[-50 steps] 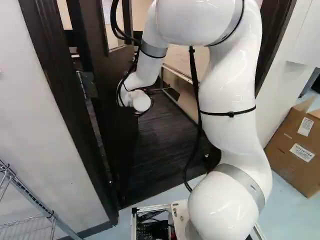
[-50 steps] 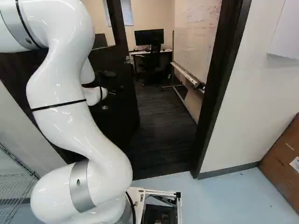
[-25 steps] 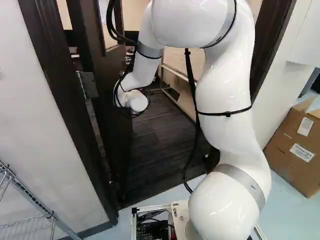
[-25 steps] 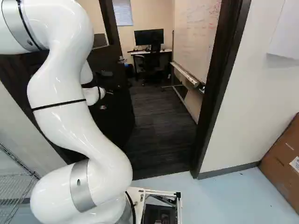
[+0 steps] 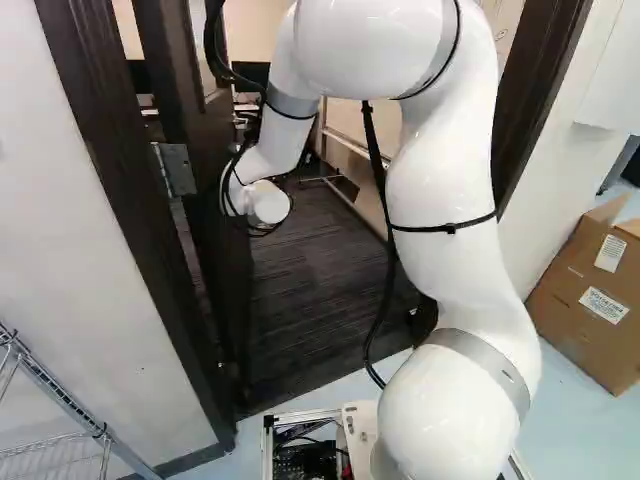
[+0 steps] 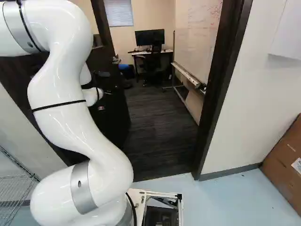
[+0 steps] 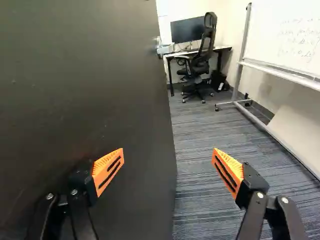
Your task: Open the door and move inside
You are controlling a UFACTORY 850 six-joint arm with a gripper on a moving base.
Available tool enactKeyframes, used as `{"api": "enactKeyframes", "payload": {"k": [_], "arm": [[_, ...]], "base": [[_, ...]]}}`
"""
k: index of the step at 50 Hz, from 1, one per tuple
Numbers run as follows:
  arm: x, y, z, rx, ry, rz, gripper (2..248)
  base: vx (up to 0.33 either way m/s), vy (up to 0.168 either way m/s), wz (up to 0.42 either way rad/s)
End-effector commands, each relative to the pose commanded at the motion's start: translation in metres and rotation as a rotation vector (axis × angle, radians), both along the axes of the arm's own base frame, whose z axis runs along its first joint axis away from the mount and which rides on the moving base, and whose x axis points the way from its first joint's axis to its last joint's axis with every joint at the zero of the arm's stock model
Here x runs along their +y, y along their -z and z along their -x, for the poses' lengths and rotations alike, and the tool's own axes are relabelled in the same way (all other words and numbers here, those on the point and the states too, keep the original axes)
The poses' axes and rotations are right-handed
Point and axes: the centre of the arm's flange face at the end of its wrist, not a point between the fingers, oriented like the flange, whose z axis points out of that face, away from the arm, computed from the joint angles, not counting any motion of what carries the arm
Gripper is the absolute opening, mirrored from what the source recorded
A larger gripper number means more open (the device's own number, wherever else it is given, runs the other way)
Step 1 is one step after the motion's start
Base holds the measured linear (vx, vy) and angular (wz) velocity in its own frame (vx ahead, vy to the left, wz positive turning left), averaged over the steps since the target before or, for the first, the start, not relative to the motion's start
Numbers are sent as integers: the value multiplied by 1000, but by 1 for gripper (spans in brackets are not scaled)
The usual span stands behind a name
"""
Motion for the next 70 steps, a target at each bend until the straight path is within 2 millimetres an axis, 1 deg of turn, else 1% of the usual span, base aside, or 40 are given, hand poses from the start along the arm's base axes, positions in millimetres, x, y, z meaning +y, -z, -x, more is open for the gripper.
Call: {"api": "enactKeyframes", "payload": {"k": [13,28,46,70], "arm": [[6,0,0,-3,-12,1,247],[3,0,0,-2,-8,2,247],[-15,-1,1,3,17,4,247],[-51,-3,3,13,73,10,247]], "base": [[0,0,0],[0,0,0],[0,0,0],[0,0,0]]}}
